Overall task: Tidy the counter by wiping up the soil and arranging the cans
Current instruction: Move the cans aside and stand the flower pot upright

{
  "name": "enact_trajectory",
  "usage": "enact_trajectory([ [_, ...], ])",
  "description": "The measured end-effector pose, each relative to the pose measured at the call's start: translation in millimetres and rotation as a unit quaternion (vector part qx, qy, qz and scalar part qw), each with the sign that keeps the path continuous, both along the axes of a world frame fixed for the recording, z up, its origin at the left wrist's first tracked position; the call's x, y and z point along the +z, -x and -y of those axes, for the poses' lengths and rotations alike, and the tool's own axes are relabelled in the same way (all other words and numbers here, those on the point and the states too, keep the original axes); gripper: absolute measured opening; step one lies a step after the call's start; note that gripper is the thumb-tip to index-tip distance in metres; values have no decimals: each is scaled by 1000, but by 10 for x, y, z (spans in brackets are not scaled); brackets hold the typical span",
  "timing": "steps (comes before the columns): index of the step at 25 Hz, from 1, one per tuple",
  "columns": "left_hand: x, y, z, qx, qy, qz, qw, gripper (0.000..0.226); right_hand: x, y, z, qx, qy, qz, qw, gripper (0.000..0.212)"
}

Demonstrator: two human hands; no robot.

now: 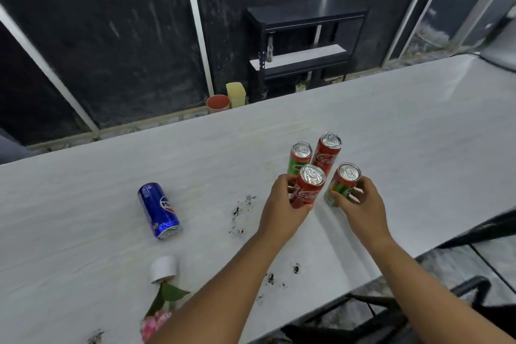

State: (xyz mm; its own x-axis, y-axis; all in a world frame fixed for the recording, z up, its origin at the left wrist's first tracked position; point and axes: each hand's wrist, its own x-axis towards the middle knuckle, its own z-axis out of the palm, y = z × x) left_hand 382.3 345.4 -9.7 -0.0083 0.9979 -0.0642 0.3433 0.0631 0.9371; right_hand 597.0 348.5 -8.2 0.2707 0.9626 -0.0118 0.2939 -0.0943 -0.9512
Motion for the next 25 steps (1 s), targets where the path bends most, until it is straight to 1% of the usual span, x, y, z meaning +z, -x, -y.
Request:
enact_trajectory([
  [5,-33,-84,-47,6,3,-45,999,75,-136,-44,-103,27,13,18,999,59],
  [9,-16,53,44,9,-8,-92,996,83,-244,-24,170,17,49,19,998,91],
  [11,-26,264,164,29,-14,-116,993,76,-292,23,407,11,64,44,997,95],
  [14,38,724,355,76,-32,-127,988,64,-346,242,710,27,66,114,991,84],
  [16,114,1071,450,111,-44,-134,984,62,-324,436,807,38,58,153,986,75],
  [18,182,1437,529,142,-55,-159,975,60,-291,645,840,64,44,179,981,63],
  [20,248,1808,599,163,-59,-199,965,53,-265,862,873,105,32,158,981,51],
  [22,314,2191,671,163,-53,-240,956,45,-234,1097,909,141,20,135,981,47],
  [23,343,2380,694,149,-50,-260,953,42,-219,1213,920,154,12,131,979,47],
  [25,396,2724,717,89,-44,-305,947,38,-182,1429,929,174,0,128,976,47],
])
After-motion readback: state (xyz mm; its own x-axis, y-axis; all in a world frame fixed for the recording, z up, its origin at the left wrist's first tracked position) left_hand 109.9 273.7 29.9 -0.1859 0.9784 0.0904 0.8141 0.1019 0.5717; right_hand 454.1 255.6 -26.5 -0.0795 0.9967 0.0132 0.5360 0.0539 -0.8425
